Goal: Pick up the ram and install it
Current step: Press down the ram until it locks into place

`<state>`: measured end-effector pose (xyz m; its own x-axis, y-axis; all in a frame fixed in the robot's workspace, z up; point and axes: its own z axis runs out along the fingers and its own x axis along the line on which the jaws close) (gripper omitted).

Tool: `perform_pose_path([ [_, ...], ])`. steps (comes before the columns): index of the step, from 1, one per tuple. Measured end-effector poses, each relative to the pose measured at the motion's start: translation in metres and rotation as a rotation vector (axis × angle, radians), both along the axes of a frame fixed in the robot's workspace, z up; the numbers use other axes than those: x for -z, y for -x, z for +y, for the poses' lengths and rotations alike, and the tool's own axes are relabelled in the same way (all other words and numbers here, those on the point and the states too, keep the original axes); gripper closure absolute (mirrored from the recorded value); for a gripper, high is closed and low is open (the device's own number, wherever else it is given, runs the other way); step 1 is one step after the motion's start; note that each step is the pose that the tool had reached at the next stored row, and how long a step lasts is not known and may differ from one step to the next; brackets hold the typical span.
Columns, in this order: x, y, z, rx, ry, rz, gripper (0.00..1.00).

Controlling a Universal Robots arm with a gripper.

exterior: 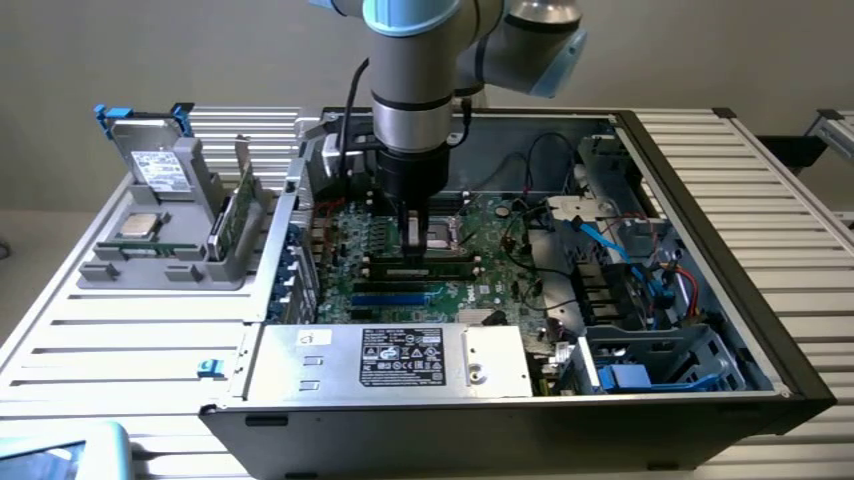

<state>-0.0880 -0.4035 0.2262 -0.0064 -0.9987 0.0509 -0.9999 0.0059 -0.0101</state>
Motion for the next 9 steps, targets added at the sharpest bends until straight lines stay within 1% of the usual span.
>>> perform_pose_path([
  [3,0.0008,0.000,0.0001,0.000,-0.0008,-0.0005,0.89],
  [4,-0.0010,0.000,0.0003,0.000,-0.0024,-0.0018,0.89],
  [7,-0.0146,-0.002,0.0001,0.000,-0.0008,-0.0007,0.89],
  [9,-0.0186,-0.005,0.0001,0.000,-0.0007,-0.0007,0.89],
])
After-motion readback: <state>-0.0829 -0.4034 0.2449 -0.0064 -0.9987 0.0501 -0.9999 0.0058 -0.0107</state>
